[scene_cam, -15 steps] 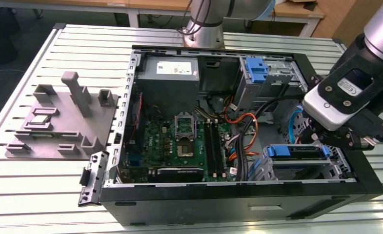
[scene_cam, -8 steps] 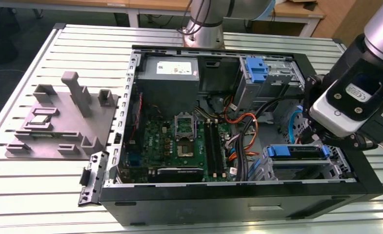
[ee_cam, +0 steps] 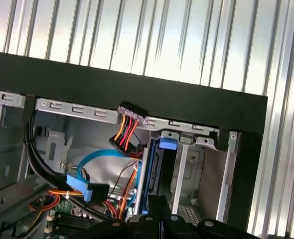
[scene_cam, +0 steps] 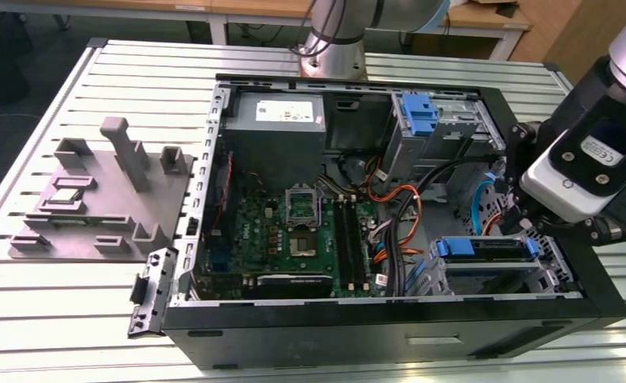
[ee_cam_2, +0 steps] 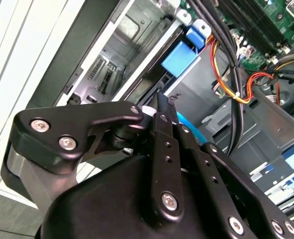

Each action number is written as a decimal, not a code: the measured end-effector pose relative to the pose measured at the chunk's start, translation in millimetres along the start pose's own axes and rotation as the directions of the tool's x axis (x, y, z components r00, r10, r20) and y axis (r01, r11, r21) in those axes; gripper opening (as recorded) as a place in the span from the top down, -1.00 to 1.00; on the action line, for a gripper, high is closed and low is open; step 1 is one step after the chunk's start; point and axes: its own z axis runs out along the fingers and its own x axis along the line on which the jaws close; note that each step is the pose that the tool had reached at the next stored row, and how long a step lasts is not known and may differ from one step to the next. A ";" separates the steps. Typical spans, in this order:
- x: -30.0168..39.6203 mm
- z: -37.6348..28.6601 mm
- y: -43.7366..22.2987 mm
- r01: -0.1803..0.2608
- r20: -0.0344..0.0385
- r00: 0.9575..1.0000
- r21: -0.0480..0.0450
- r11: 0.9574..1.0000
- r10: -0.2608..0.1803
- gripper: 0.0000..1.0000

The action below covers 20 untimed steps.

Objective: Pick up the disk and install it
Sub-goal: 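Insert the first disk wire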

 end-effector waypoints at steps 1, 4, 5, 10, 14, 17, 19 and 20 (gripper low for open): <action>0.2 0.1 2.1 0.000 0.000 1.000 0.000 1.000 0.000 0.80; 0.7 0.2 6.2 0.000 0.000 1.000 0.000 1.000 0.000 0.80; 0.7 0.1 6.5 0.000 0.000 1.000 0.000 1.000 0.000 0.80; 0.7 0.0 6.6 0.016 0.000 1.000 0.000 1.000 -0.016 0.80; 0.8 -3.4 6.6 0.028 0.001 1.000 -0.003 1.000 -0.028 0.80; 0.8 -6.2 6.6 0.029 0.001 1.000 -0.003 1.000 -0.029 0.80; 0.8 -6.1 6.6 0.035 0.002 0.999 -0.003 0.999 -0.035 0.80; 0.8 -6.2 6.6 0.045 0.003 0.999 -0.002 0.999 -0.045 0.80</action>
